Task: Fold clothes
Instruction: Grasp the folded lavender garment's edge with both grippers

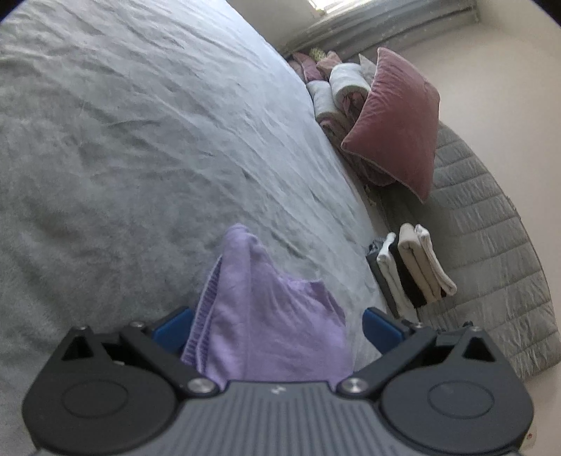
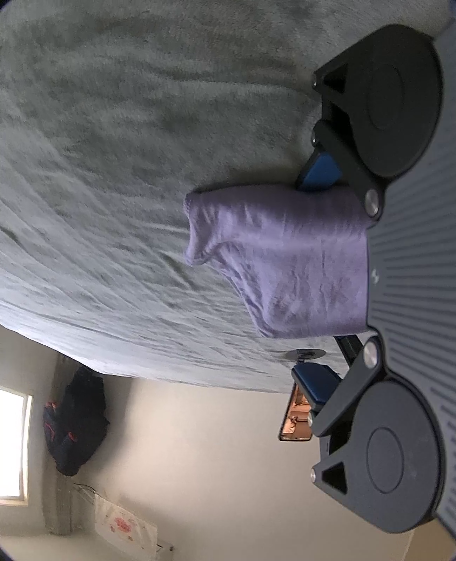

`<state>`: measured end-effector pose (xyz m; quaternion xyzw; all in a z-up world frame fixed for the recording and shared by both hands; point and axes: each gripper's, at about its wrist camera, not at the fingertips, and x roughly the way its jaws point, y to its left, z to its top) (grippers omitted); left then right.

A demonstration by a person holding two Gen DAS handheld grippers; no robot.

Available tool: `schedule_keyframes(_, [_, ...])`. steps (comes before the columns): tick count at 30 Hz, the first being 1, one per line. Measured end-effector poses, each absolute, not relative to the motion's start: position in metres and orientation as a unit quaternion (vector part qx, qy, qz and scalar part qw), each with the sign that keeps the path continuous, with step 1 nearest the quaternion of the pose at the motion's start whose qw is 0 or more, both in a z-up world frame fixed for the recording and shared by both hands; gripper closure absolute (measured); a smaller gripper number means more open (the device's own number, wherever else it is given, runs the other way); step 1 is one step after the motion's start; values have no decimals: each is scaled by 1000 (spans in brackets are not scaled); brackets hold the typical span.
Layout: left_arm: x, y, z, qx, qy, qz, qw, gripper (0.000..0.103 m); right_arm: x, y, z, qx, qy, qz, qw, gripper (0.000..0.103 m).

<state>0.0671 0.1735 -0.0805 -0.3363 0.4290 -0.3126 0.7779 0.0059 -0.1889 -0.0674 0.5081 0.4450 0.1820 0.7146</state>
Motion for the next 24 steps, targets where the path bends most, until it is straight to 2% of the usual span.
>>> schedule_keyframes(2, [67,174,-81,-337,423,-305,783,9,4,-189,-68,520,436,169,715,0])
schedule_keyframes(5, [64,178,-84,-343,418,-285,792,29,1,-188,-66,518,425,160,725,0])
schedule_keyframes(7, [64,183,-88,-356,417,-265,793,52,-1,-186,-64,512,419,157,733,1])
schedule_keyframes(10, [61,186,-93,-366,415,-246,796,68,-4,-183,-61,502,410,151,746,15])
schedule_keyframes(13, [56,185,-93,-364,409,-236,803,69,-2,-175,-61,481,410,146,761,26])
schedule_keyframes(15, [52,184,-93,-357,405,-228,810,73,-1,-167,-59,454,412,144,777,43])
schedule_keyframes(16, [51,184,-92,-352,403,-223,815,78,-1,-163,-56,426,413,142,792,48])
schedule_keyframes(18, [49,181,-90,-343,397,-211,825,84,-3,-153,-50,370,414,132,821,72])
schedule_keyframes(19, [47,180,-89,-342,392,-207,829,87,-4,-150,-47,350,412,128,832,79])
schedule_keyframes(24, [39,170,-72,-309,369,-193,855,91,-13,-141,-39,307,390,126,859,82])
